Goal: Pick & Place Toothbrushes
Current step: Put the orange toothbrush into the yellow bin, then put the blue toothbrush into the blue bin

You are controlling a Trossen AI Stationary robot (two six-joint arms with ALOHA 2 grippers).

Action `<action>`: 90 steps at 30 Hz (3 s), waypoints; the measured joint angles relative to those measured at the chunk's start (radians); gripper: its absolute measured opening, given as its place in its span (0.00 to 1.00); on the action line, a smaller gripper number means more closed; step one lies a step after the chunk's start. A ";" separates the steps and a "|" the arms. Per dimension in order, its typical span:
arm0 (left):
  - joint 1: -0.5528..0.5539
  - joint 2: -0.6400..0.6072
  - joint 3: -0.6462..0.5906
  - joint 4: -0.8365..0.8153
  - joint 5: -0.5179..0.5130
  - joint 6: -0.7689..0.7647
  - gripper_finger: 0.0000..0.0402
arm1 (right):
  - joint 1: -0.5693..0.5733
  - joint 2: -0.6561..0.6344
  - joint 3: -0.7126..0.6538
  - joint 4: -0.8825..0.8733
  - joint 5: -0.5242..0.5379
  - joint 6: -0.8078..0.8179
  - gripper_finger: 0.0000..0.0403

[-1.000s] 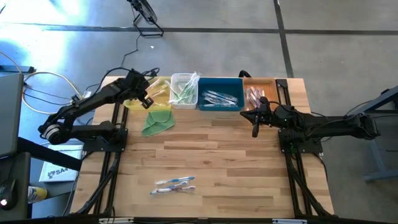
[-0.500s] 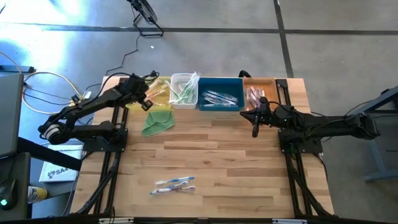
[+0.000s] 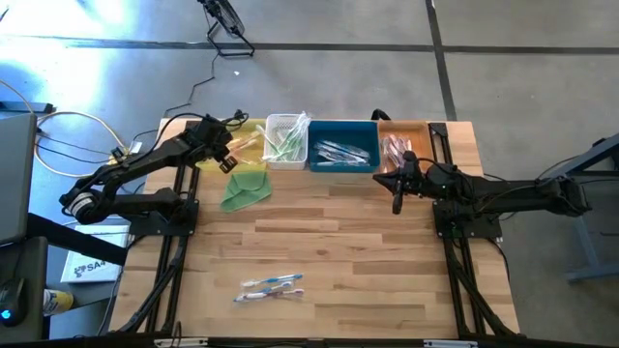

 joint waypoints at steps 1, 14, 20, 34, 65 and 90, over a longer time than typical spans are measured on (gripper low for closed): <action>0.000 0.000 0.000 0.000 0.006 0.000 0.20 | 0.003 0.000 0.000 0.000 0.000 0.000 0.01; 0.000 0.000 0.000 0.176 -0.024 0.111 0.38 | 0.026 0.000 0.000 0.011 0.007 0.000 0.01; -0.001 -0.014 0.000 0.294 0.187 0.083 0.38 | 0.026 0.000 0.000 0.025 0.007 0.000 0.01; -0.288 -0.173 0.000 0.342 0.360 0.078 0.38 | 0.026 0.000 0.000 0.024 0.008 -0.002 0.01; -1.118 -0.193 0.004 0.570 -0.135 0.017 0.38 | 0.026 0.000 0.000 0.032 -0.073 0.019 0.01; -1.356 0.343 0.598 -0.175 -0.102 -0.347 0.17 | 0.026 0.000 0.000 0.032 -0.100 -0.056 0.01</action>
